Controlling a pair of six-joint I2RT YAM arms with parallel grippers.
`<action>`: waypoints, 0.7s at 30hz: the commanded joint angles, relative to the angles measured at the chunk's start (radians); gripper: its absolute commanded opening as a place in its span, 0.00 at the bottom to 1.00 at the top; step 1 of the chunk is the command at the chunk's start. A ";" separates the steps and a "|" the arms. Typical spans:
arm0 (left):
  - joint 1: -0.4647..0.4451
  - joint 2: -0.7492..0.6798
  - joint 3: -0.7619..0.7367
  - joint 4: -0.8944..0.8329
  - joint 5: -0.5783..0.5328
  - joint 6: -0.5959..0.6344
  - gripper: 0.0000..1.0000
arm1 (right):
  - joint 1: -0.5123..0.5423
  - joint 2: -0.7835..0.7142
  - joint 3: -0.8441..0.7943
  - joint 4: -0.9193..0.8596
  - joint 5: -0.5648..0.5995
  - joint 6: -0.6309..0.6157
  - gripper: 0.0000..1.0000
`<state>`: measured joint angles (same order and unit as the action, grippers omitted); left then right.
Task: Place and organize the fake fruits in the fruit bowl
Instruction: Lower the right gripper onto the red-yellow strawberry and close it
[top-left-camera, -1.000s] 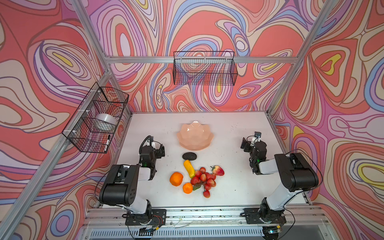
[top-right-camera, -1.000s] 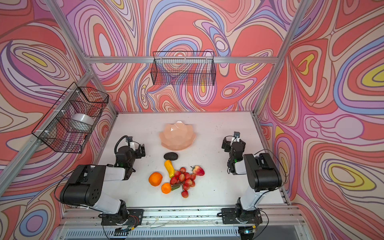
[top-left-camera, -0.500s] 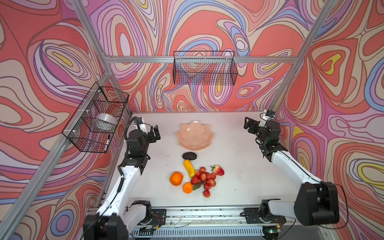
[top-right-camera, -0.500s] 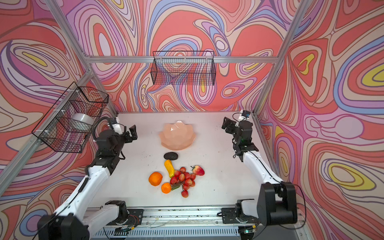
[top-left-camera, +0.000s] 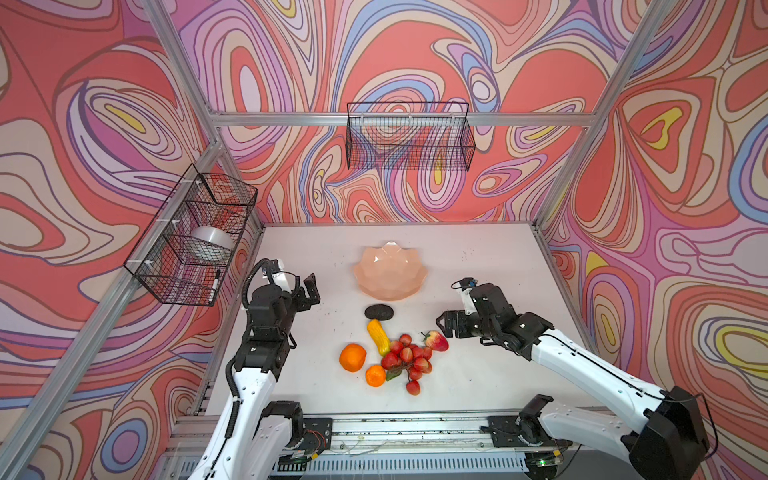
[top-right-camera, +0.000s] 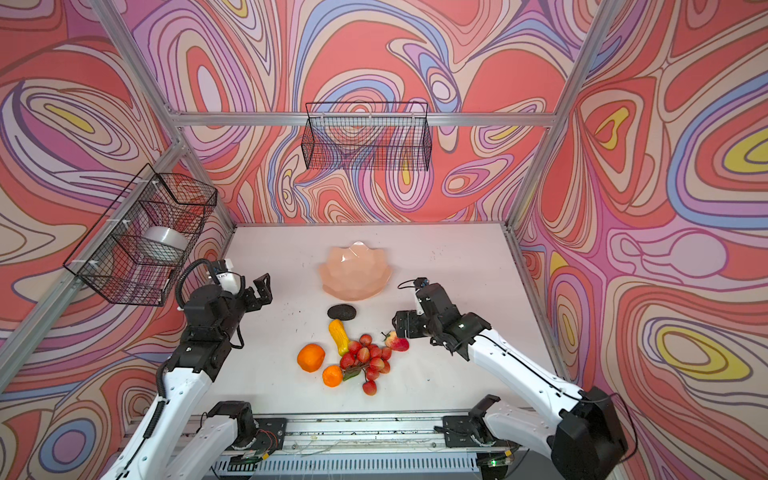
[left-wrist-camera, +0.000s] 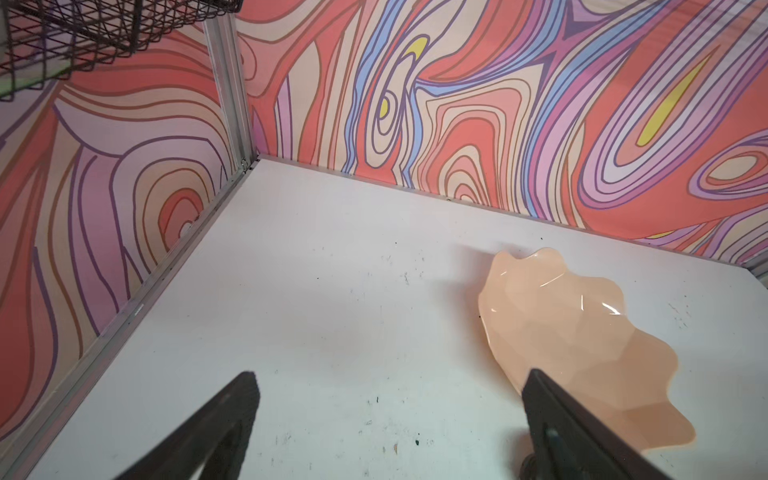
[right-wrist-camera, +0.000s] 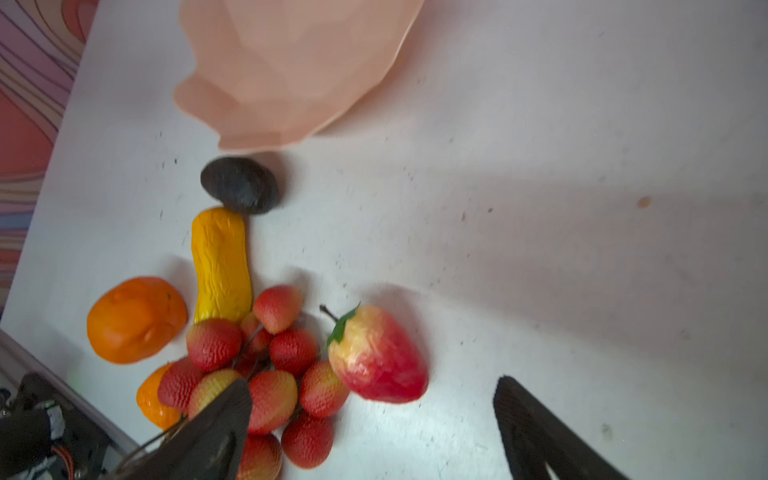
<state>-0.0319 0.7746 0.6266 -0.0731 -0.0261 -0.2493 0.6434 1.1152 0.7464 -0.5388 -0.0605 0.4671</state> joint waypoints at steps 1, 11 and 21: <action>0.004 -0.010 0.028 -0.021 0.022 -0.020 1.00 | 0.067 0.004 -0.046 -0.053 0.060 0.103 0.96; 0.004 -0.012 0.022 -0.010 0.037 -0.025 1.00 | 0.110 0.106 -0.026 -0.041 0.146 0.037 0.97; 0.004 -0.013 0.023 -0.013 0.039 -0.024 1.00 | 0.110 0.309 0.039 0.086 0.187 -0.015 0.98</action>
<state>-0.0319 0.7719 0.6270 -0.0753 0.0006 -0.2642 0.7479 1.3918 0.7612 -0.5087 0.0956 0.4782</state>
